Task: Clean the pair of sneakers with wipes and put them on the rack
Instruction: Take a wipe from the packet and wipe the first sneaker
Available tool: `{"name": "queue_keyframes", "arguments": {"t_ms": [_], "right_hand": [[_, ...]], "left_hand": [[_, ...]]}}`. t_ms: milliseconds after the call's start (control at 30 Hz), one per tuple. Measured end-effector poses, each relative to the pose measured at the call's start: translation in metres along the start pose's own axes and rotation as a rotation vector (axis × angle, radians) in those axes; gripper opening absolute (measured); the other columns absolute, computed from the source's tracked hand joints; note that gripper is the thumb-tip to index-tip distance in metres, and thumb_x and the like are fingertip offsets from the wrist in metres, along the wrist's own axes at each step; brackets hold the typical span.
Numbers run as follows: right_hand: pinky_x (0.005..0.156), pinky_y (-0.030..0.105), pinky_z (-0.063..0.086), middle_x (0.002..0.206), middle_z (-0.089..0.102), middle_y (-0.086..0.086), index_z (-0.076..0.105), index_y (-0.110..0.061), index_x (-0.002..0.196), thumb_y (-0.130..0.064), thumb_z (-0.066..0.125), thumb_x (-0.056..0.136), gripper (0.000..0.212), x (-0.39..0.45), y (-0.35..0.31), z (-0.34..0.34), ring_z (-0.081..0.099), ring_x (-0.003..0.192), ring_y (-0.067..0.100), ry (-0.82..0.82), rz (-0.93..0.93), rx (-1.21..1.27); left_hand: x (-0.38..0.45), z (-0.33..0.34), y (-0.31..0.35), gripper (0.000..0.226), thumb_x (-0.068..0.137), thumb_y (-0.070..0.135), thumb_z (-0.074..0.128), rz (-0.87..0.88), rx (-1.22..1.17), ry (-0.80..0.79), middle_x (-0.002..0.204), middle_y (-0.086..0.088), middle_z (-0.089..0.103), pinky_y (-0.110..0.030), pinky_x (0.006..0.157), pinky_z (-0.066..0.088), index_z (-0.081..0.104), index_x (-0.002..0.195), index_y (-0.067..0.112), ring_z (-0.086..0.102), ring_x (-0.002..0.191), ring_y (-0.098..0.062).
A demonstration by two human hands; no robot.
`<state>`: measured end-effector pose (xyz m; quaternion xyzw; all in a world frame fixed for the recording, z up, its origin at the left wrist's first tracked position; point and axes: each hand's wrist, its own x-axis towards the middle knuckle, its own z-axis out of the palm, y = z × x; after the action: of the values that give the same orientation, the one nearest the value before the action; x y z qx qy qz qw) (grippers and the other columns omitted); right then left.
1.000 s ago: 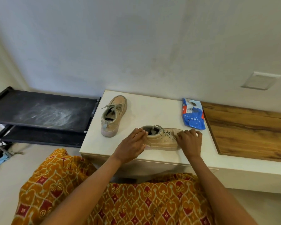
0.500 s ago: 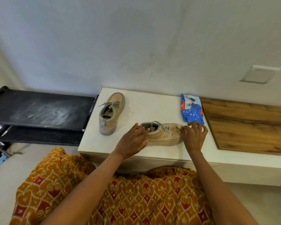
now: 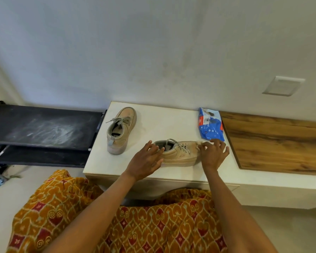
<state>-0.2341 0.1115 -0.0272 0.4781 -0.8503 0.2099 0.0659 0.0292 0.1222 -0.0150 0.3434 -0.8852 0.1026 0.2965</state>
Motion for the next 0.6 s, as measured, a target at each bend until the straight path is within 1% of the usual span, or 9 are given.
{"name": "queue_keyframes", "arguments": {"t_ms": [33, 67, 167, 233, 333, 400, 467, 533, 600], "right_hand": [[0.107, 0.050, 0.020, 0.117, 0.060, 0.009, 0.076, -0.016, 0.090, -0.023, 0.068, 0.083, 0.013, -0.003, -0.008, 0.001, 0.043, 0.121, 0.031, -0.010, 0.022, 0.029], [0.106, 0.050, 0.022, 0.114, 0.061, 0.008, 0.076, -0.016, 0.088, -0.023, 0.069, 0.082, 0.012, -0.007, -0.013, 0.003, 0.045, 0.119, 0.031, -0.017, -0.014, 0.029], [0.101, 0.052, 0.030, 0.104, 0.066, 0.008, 0.075, -0.015, 0.082, -0.021, 0.072, 0.079, 0.007, -0.014, -0.005, 0.006, 0.051, 0.110, 0.032, 0.028, -0.197, 0.013], [0.099, 0.050, 0.031, 0.108, 0.064, 0.008, 0.075, -0.016, 0.083, -0.022, 0.071, 0.080, 0.008, -0.005, 0.002, 0.006, 0.050, 0.112, 0.032, 0.046, -0.132, 0.019], [0.092, 0.045, 0.033, 0.115, 0.059, 0.009, 0.071, -0.013, 0.096, -0.029, 0.066, 0.085, 0.020, 0.007, -0.007, 0.010, 0.046, 0.113, 0.030, 0.021, 0.144, 0.072], [0.087, 0.042, 0.035, 0.111, 0.058, 0.011, 0.067, -0.010, 0.102, -0.032, 0.063, 0.087, 0.027, 0.012, -0.022, 0.009, 0.047, 0.108, 0.029, -0.013, 0.280, 0.134], [0.085, 0.040, 0.036, 0.106, 0.059, 0.012, 0.065, -0.009, 0.102, -0.030, 0.058, 0.091, 0.025, 0.016, -0.035, 0.007, 0.049, 0.105, 0.028, -0.056, 0.296, 0.120], [0.086, 0.040, 0.036, 0.104, 0.062, 0.010, 0.066, -0.010, 0.102, -0.031, 0.053, 0.093, 0.027, 0.021, -0.045, 0.009, 0.050, 0.106, 0.027, -0.127, 0.220, 0.034], [0.091, 0.040, 0.036, 0.105, 0.065, 0.007, 0.068, -0.012, 0.102, -0.037, 0.049, 0.094, 0.032, 0.026, -0.057, 0.011, 0.052, 0.107, 0.025, -0.226, 0.110, 0.005]], "left_hand": [[0.000, 0.000, 0.001, 0.057, 0.100, 0.036, 0.018, -0.007, -0.005, 0.006, 0.102, -0.007, 0.068, -0.033, 0.090, 0.050, 0.067, 0.112, 0.009, 0.046, 0.106, -0.020], [0.000, 0.001, 0.002, 0.059, 0.101, 0.036, 0.016, -0.013, -0.007, 0.014, 0.102, -0.008, 0.068, -0.034, 0.091, 0.050, 0.066, 0.112, 0.009, 0.044, 0.106, -0.019], [-0.001, 0.003, 0.001, 0.061, 0.101, 0.037, 0.014, -0.020, -0.015, 0.003, 0.102, -0.008, 0.067, -0.036, 0.093, 0.048, 0.066, 0.113, 0.008, 0.044, 0.106, -0.020], [-0.001, 0.003, 0.000, 0.060, 0.101, 0.036, 0.014, -0.016, -0.011, -0.009, 0.102, -0.008, 0.067, -0.035, 0.092, 0.049, 0.066, 0.113, 0.008, 0.044, 0.106, -0.019], [-0.001, 0.003, 0.000, 0.059, 0.101, 0.037, 0.015, -0.003, -0.004, -0.023, 0.103, -0.008, 0.067, -0.035, 0.095, 0.047, 0.065, 0.115, 0.009, 0.045, 0.106, -0.019], [-0.002, 0.004, 0.000, 0.059, 0.101, 0.037, 0.015, -0.010, -0.002, -0.025, 0.104, -0.008, 0.067, -0.033, 0.098, 0.044, 0.064, 0.116, 0.009, 0.043, 0.108, -0.019], [-0.002, 0.005, 0.001, 0.058, 0.101, 0.037, 0.017, -0.012, 0.000, -0.012, 0.103, -0.009, 0.067, -0.032, 0.103, 0.036, 0.064, 0.115, 0.008, 0.043, 0.108, -0.019], [-0.002, 0.008, 0.002, 0.055, 0.101, 0.033, 0.019, -0.008, 0.008, 0.000, 0.101, -0.011, 0.067, -0.034, 0.105, 0.028, 0.064, 0.115, 0.006, 0.043, 0.106, -0.020], [-0.003, 0.012, 0.002, 0.044, 0.100, 0.028, 0.029, 0.012, 0.046, 0.008, 0.098, -0.011, 0.066, -0.036, 0.106, 0.028, 0.064, 0.115, 0.005, 0.045, 0.103, -0.021]]}}
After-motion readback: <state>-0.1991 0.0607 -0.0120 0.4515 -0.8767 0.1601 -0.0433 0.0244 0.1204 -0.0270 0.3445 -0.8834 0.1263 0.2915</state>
